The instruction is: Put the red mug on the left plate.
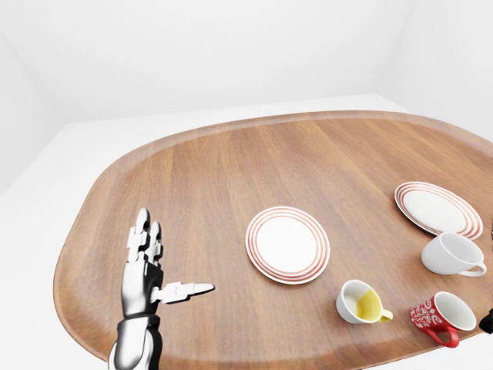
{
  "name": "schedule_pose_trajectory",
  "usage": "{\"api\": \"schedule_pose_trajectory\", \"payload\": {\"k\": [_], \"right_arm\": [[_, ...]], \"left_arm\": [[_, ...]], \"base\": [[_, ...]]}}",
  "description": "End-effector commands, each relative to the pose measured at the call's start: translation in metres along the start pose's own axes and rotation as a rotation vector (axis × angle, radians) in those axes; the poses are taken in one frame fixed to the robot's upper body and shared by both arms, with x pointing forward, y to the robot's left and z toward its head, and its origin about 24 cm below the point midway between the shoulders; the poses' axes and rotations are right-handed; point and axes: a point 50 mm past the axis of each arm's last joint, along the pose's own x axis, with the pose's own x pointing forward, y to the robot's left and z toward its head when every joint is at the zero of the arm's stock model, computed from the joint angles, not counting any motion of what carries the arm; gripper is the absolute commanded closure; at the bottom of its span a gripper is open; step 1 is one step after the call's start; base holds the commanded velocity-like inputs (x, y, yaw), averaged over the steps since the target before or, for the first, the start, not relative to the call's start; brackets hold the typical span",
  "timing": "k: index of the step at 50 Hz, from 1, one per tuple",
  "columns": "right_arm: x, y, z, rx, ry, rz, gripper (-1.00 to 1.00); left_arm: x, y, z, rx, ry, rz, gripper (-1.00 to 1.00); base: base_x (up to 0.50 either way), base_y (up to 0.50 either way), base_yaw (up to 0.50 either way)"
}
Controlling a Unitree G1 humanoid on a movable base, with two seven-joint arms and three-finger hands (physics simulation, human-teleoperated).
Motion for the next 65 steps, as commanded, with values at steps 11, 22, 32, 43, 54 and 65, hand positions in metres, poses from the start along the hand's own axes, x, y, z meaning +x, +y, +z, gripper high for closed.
{"api": "schedule_pose_trajectory", "payload": {"k": [11,22,32,43,54,65], "right_arm": [[0.023,0.029,-0.022,0.018,0.047,0.206,-1.00],[0.026,0.035,-0.034,0.076,0.067,0.247,-1.00],[0.039,0.052,-0.052,0.200,0.087,0.344,-1.00],[0.047,0.060,-0.051,0.243,0.081,0.358,-1.00],[0.049,0.067,-0.049,0.251,0.073,0.379,-1.00],[0.060,0.068,-0.037,0.256,0.058,0.392,-1.00]], "left_arm": [[0.002,-0.002,-0.001,0.008,0.003,-0.004,-1.00],[0.003,-0.003,-0.002,0.011,0.004,-0.006,-1.00],[0.007,-0.005,-0.002,0.018,0.001,-0.005,-1.00],[0.007,-0.006,-0.002,0.022,0.000,-0.004,-1.00],[0.008,-0.006,-0.002,0.022,-0.001,-0.003,-1.00],[0.008,-0.006,-0.002,0.022,-0.001,-0.003,-1.00]], "base": [[0.00,0.00,0.00],[0.00,0.00,0.00],[0.00,0.00,0.00],[0.00,0.00,0.00],[0.00,0.00,0.00],[0.00,0.00,0.00]]}}
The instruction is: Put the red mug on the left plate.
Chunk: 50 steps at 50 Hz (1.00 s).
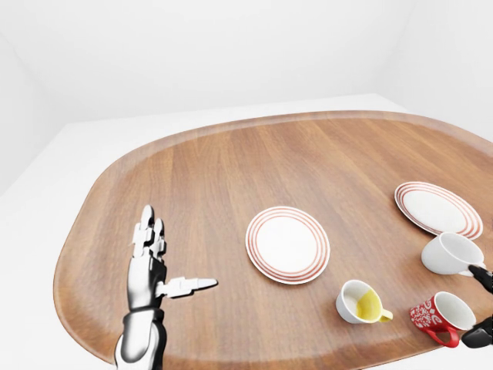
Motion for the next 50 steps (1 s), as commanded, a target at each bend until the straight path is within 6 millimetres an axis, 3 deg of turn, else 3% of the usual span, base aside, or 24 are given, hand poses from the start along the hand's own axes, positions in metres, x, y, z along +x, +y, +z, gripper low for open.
{"api": "schedule_pose_trajectory", "payload": {"k": [1,9,21,32,46,50], "right_arm": [[0.009,0.002,0.005,0.015,0.002,0.017,-1.00],[0.010,0.000,0.001,0.038,0.006,0.017,-1.00],[0.021,0.012,-0.020,0.148,0.108,0.060,-1.00],[0.026,0.023,-0.024,0.189,0.151,0.082,-1.00],[0.030,0.021,-0.012,0.178,0.124,0.089,-1.00],[0.032,0.015,0.003,0.157,0.082,0.083,-1.00]], "left_arm": [[0.000,0.000,0.000,0.000,0.000,0.000,-1.00],[0.001,-0.001,0.000,0.001,0.000,-0.002,-1.00],[0.001,-0.001,0.000,0.002,-0.001,-0.003,-1.00],[0.002,-0.002,-0.001,0.004,0.000,-0.005,-1.00],[0.002,-0.002,-0.001,0.005,0.000,-0.007,-1.00],[0.002,-0.002,-0.001,0.005,0.001,-0.007,-1.00]], "base": [[0.00,0.00,0.00],[0.00,0.00,0.00],[0.00,0.00,0.00],[0.00,0.00,0.00],[0.00,0.00,0.00],[0.00,0.00,0.00]]}}
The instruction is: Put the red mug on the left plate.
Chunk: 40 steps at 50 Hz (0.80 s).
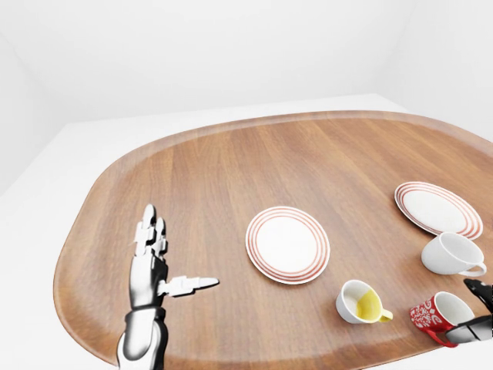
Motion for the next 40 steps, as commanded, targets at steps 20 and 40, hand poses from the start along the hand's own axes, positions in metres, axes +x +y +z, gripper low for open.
{"api": "schedule_pose_trajectory", "payload": {"k": [20,40], "right_arm": [[0.006,0.006,0.014,-0.010,0.007,0.022,-1.00],[0.010,0.023,0.003,0.044,0.057,0.064,-1.00]], "left_arm": [[0.001,0.000,0.000,0.000,-0.001,-0.001,-1.00],[0.002,-0.001,0.000,0.002,0.001,-0.003,-1.00]], "base": [[0.00,0.00,0.00],[0.00,0.00,0.00]]}}
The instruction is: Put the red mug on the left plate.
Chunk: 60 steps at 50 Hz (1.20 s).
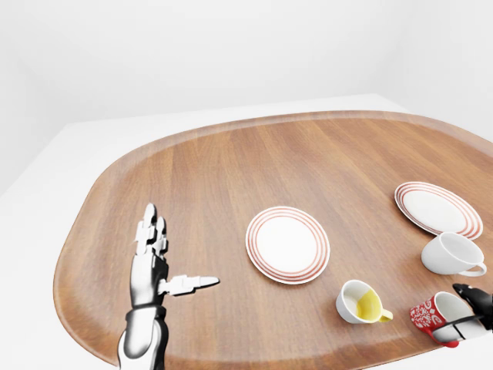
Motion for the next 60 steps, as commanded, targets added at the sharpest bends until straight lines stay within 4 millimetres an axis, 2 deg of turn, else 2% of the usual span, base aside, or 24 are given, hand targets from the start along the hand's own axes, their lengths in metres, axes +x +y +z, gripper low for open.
{"api": "schedule_pose_trajectory", "payload": {"k": [1,9,10,18,20,22,28,29,30,33,36,37,40,42,45,47,48,50,51,54,55,56,58,60], "right_arm": [[0.002,0.005,-0.002,0.010,0.013,0.012,-1.00],[0.002,0.006,-0.006,0.025,0.020,0.008,-1.00],[0.002,0.005,-0.007,0.030,0.018,0.005,1.00],[0.000,0.000,-0.003,0.031,-0.001,-0.018,1.00],[-0.003,-0.009,-0.001,0.027,-0.017,-0.045,1.00],[-0.007,-0.020,0.008,0.005,-0.058,-0.091,1.00],[-0.018,-0.032,0.035,-0.091,-0.171,-0.144,1.00],[-0.025,-0.037,0.047,-0.134,-0.225,-0.175,1.00],[-0.026,-0.036,0.049,-0.145,-0.237,-0.176,1.00],[-0.058,-0.045,0.090,-0.307,-0.398,-0.255,1.00],[-0.077,-0.052,0.111,-0.377,-0.446,-0.302,1.00],[-0.085,-0.053,0.127,-0.442,-0.458,-0.309,1.00],[-0.094,-0.054,0.151,-0.513,-0.460,-0.326,1.00],[-0.107,-0.055,0.177,-0.536,-0.511,-0.361,1.00],[-0.119,-0.046,0.207,-0.618,-0.545,-0.380,1.00],[-0.122,-0.044,0.214,-0.627,-0.550,-0.386,1.00],[-0.128,-0.037,0.231,-0.671,-0.569,-0.394,1.00],[-0.130,-0.035,0.236,-0.679,-0.569,-0.399,1.00],[-0.133,-0.027,0.251,-0.711,-0.585,-0.394,1.00],[-0.134,-0.017,0.271,-0.726,-0.597,-0.392,1.00],[-0.134,-0.017,0.271,-0.724,-0.596,-0.393,1.00],[-0.134,-0.009,0.286,-0.729,-0.618,-0.383,1.00],[-0.132,-0.006,0.290,-0.732,-0.615,-0.379,1.00],[-0.130,0.009,0.306,-0.741,-0.635,-0.368,1.00]], "left_arm": [[0.001,0.000,0.000,0.001,0.001,-0.001,-1.00],[0.000,-0.001,0.000,0.002,0.001,-0.002,-1.00],[0.001,-0.001,0.000,0.002,0.002,-0.002,-1.00],[0.001,-0.001,-0.001,0.002,0.002,-0.004,-1.00],[0.001,-0.001,-0.001,0.002,0.002,-0.004,-1.00],[0.001,-0.002,-0.001,0.003,0.002,-0.004,-1.00],[0.000,-0.001,0.000,0.001,0.001,-0.004,-1.00],[0.000,-0.001,0.000,0.001,0.001,-0.003,-1.00],[0.000,-0.001,0.000,0.001,0.001,-0.003,-1.00],[0.001,-0.002,-0.001,0.004,0.003,-0.006,-1.00],[0.001,-0.001,-0.001,0.002,0.003,-0.004,-1.00],[0.001,0.000,-0.001,0.000,0.002,-0.003,-1.00],[0.001,-0.001,-0.001,0.001,0.004,-0.004,-1.00],[0.001,-0.001,-0.001,0.001,0.002,-0.003,-1.00],[0.002,0.000,-0.001,-0.002,0.003,-0.001,-1.00],[0.002,0.000,-0.001,-0.002,0.003,-0.002,-1.00],[0.001,0.001,-0.001,-0.001,0.002,-0.002,-1.00],[0.000,0.001,-0.001,-0.003,0.002,0.000,-1.00],[0.001,0.002,-0.001,-0.006,0.002,0.001,-1.00],[0.002,0.001,-0.002,-0.004,0.004,0.000,-1.00],[0.002,0.001,-0.002,-0.004,0.004,0.000,-1.00],[0.001,0.002,-0.001,-0.005,0.002,0.001,-1.00],[0.001,0.002,-0.001,-0.006,0.001,0.002,-1.00],[0.002,0.002,-0.002,-0.007,0.003,0.003,-1.00]], "base": [[0.00,0.00,0.00],[0.00,0.00,0.00],[0.00,0.00,0.00],[0.00,0.00,0.00],[0.00,0.00,0.00],[0.00,0.00,0.00],[0.00,0.00,0.00],[0.00,0.00,0.00],[0.00,0.00,0.00],[0.00,0.00,0.00],[0.00,0.00,0.00],[0.00,0.00,0.00],[0.00,0.00,0.00],[0.00,0.00,0.00],[0.00,0.00,0.00],[0.00,0.00,0.00],[0.00,0.00,0.00],[0.00,0.00,0.00],[0.00,0.00,0.00],[0.00,0.00,0.00],[0.00,0.00,0.00],[0.00,0.00,0.00],[0.00,0.00,0.00],[0.00,0.00,0.00]]}}
